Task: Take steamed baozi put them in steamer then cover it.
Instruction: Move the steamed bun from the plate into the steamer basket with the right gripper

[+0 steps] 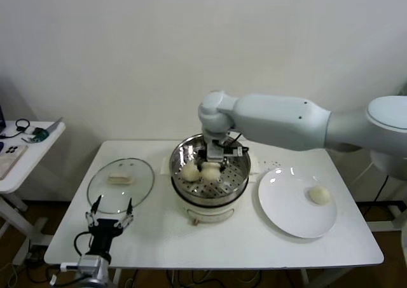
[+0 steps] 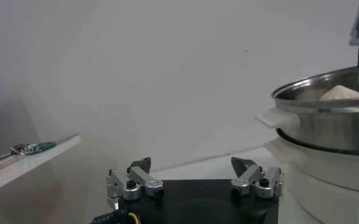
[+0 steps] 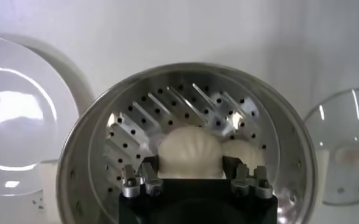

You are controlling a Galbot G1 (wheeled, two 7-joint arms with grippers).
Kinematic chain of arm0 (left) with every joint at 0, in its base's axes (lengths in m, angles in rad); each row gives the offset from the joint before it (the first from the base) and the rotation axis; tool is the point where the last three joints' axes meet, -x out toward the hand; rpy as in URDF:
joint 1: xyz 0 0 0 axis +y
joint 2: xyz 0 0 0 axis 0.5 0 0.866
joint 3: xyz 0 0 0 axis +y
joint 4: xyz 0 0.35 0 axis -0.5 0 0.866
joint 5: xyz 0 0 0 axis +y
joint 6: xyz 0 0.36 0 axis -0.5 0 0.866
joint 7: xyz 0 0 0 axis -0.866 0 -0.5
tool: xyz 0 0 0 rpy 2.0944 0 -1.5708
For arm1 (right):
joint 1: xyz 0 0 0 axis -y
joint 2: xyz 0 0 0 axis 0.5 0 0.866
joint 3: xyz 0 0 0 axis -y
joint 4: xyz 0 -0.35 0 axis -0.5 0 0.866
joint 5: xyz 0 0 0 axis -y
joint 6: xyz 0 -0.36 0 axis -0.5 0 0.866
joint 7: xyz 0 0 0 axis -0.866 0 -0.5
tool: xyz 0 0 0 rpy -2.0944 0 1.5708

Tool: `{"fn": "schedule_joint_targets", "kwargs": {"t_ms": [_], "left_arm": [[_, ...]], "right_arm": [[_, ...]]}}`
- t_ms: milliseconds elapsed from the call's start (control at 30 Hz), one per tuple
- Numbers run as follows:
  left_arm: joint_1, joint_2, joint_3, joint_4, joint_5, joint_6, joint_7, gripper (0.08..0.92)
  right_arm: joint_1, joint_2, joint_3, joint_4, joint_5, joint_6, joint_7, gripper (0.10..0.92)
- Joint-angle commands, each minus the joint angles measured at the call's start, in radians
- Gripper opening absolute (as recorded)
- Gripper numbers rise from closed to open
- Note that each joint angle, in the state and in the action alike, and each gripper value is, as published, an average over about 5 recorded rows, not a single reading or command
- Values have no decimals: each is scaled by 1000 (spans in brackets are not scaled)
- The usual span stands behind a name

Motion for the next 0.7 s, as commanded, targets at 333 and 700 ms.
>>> {"fn": "schedule_joint_targets", "kwargs": {"t_ms": [333, 700], "left_arm": [[-1, 6, -7, 5, -11, 2, 0, 823], [1, 8, -15, 6, -13, 1, 0, 823]], "right_arm": [[-62, 41, -19, -34, -34, 36, -11, 679], [-69, 40, 7, -52, -37, 40, -20, 816]]}}
